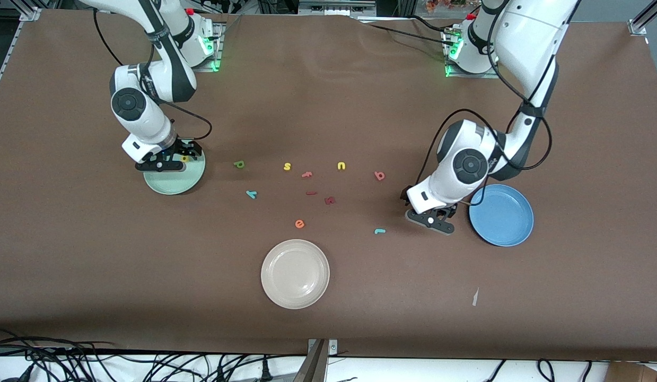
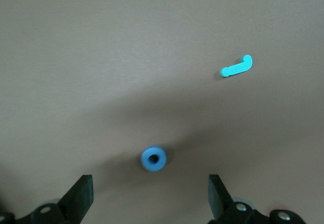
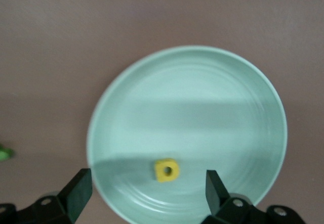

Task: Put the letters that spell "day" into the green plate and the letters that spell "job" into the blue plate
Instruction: 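Grasp the green letter with the right gripper while the left gripper grasps the blue ring, then drop the green letter on the green plate while the left gripper drops the ring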

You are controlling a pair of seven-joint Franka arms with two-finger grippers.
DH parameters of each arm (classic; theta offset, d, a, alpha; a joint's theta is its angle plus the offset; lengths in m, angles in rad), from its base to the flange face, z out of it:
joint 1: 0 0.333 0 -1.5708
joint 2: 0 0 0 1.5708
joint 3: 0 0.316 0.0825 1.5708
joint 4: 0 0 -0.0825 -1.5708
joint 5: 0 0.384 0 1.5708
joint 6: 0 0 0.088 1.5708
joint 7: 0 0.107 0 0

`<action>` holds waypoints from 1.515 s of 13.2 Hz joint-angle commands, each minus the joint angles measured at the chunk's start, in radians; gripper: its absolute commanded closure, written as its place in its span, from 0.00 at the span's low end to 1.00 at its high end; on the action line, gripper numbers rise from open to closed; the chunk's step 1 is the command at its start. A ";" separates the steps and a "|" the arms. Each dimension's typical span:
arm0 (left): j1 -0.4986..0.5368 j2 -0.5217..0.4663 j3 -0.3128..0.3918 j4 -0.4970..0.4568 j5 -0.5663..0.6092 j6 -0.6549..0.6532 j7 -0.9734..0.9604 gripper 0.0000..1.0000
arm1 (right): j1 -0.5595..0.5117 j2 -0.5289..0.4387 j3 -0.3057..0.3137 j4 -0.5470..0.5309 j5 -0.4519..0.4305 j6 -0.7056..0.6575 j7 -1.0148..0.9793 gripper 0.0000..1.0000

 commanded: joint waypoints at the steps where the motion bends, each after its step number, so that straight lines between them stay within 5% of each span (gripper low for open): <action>1: -0.018 0.035 0.010 0.006 -0.014 0.053 -0.013 0.00 | 0.022 0.010 0.069 0.070 0.007 -0.032 0.138 0.01; 7: -0.016 0.072 0.010 -0.006 -0.008 0.103 -0.012 0.05 | 0.025 0.174 0.256 0.209 0.008 -0.021 0.592 0.01; 11: -0.006 0.072 0.011 -0.023 0.000 0.105 -0.010 0.12 | 0.024 0.217 0.257 0.178 0.016 0.061 0.692 0.14; 16: 0.004 0.078 0.011 -0.026 0.000 0.103 -0.010 0.42 | 0.025 0.210 0.258 0.117 0.016 0.120 0.782 0.23; 20: -0.006 0.078 0.011 -0.026 0.000 0.103 -0.010 0.56 | 0.025 0.207 0.263 0.100 0.016 0.135 0.828 0.30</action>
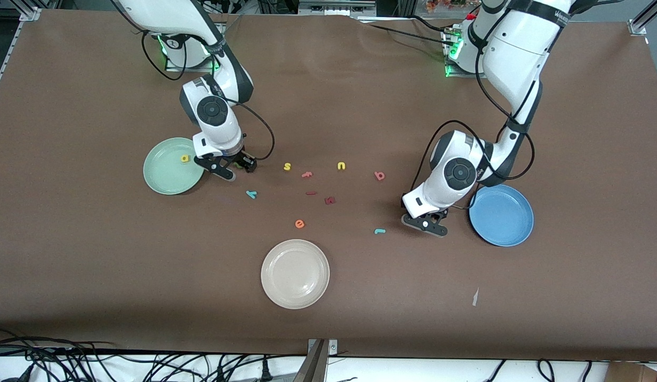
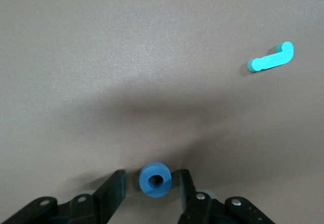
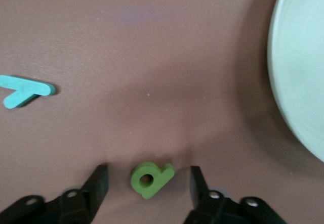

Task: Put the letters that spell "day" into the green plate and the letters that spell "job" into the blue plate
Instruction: 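Drop the green letter on the green plate while the left gripper drops the ring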

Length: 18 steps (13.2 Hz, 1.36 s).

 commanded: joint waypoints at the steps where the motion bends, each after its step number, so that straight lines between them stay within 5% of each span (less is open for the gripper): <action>1: -0.009 0.001 0.003 -0.013 -0.001 0.013 -0.004 0.63 | -0.002 -0.023 0.012 -0.033 0.011 0.036 0.075 0.36; 5: 0.002 -0.034 0.003 -0.026 -0.001 0.002 0.008 0.89 | -0.002 -0.026 0.024 -0.035 0.011 0.035 0.076 0.78; 7: 0.022 -0.079 0.003 -0.033 -0.001 -0.007 0.007 0.91 | -0.002 -0.041 0.023 -0.032 0.009 0.027 0.051 0.93; 11: 0.149 -0.203 0.001 -0.067 0.001 -0.092 0.133 0.89 | -0.004 -0.142 -0.024 0.002 0.011 -0.152 -0.063 0.94; 18: 0.373 -0.267 0.001 -0.184 0.002 -0.106 0.319 0.85 | -0.008 -0.244 -0.345 -0.048 0.012 -0.283 -0.666 0.94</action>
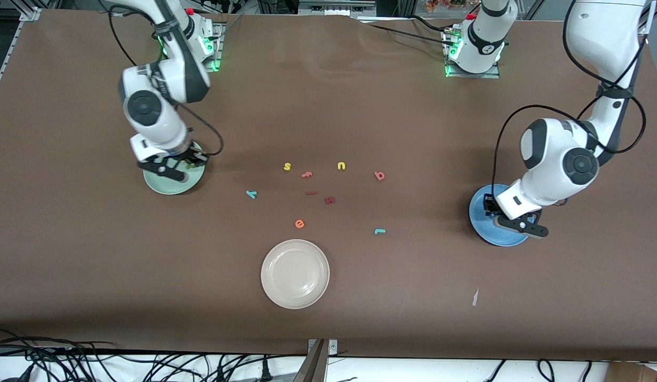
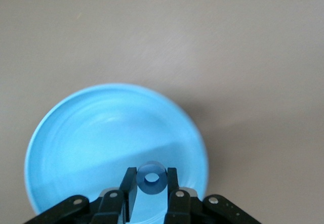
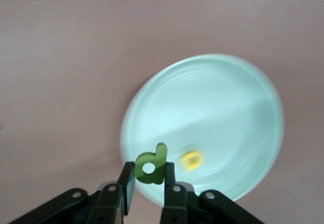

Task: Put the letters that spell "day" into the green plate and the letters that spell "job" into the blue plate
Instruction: 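Drop the green letter on the green plate while the left gripper drops the ring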

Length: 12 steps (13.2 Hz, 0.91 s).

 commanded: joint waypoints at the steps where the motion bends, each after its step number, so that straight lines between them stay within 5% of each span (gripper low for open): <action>1: 0.035 -0.028 -0.011 -0.041 0.002 0.004 0.045 0.82 | 0.002 -0.014 -0.080 -0.066 0.012 0.017 -0.145 0.94; 4: 0.030 -0.025 -0.011 -0.041 0.000 0.008 0.044 0.27 | -0.004 -0.010 -0.114 -0.184 0.012 0.158 -0.195 0.94; 6: 0.027 -0.022 -0.011 -0.041 0.000 0.011 0.042 0.19 | -0.006 0.013 -0.133 -0.208 0.012 0.209 -0.219 0.92; 7: 0.020 -0.022 -0.012 -0.039 -0.007 0.012 0.042 0.18 | -0.007 0.018 -0.133 -0.209 0.012 0.214 -0.219 0.83; 8: -0.005 -0.022 -0.012 -0.039 -0.015 0.014 0.032 0.15 | -0.007 0.027 -0.133 -0.208 0.012 0.214 -0.212 0.54; 9: -0.061 -0.019 -0.011 -0.038 -0.038 0.015 0.016 0.14 | -0.009 0.032 -0.133 -0.206 0.022 0.214 -0.207 0.09; 10: -0.100 -0.022 -0.011 -0.039 -0.090 0.015 -0.006 0.12 | -0.007 0.023 -0.133 -0.204 0.023 0.201 -0.209 0.00; 12: -0.195 -0.032 -0.011 -0.042 -0.133 0.014 -0.072 0.05 | -0.006 0.006 -0.125 -0.189 0.025 0.174 -0.210 0.00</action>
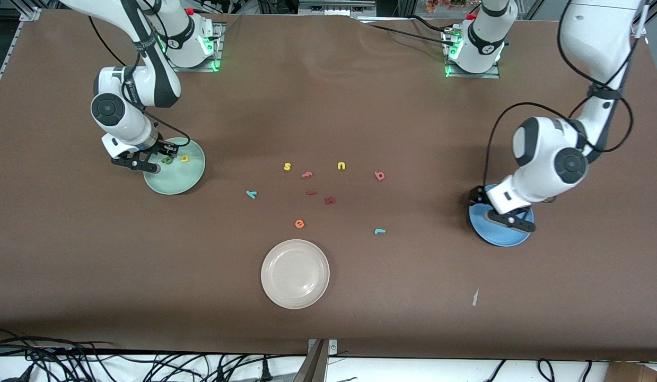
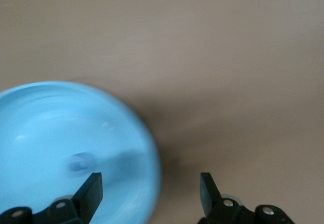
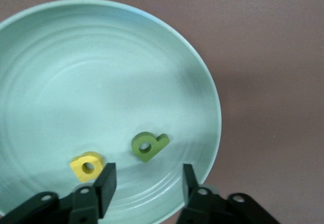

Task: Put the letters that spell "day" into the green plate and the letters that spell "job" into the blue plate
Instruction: 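Grasp the cyan letter with the right gripper while the left gripper grasps the pink letter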

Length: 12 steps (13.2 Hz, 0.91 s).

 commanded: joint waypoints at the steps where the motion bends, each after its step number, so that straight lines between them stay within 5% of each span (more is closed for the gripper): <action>1: -0.131 -0.033 0.009 -0.021 -0.044 0.006 -0.095 0.04 | 0.002 -0.029 0.020 0.020 0.020 -0.025 -0.018 0.00; 4: -0.267 -0.023 0.011 -0.021 -0.204 0.022 -0.266 0.01 | 0.013 0.000 0.114 0.109 0.020 -0.027 0.073 0.00; 9: -0.396 0.014 0.011 -0.049 -0.220 0.099 -0.391 0.01 | 0.013 0.159 0.291 0.418 0.035 -0.192 0.355 0.00; 12: -0.467 0.054 0.011 -0.105 -0.220 0.256 -0.411 0.01 | 0.013 0.254 0.336 0.586 0.195 -0.235 0.469 0.00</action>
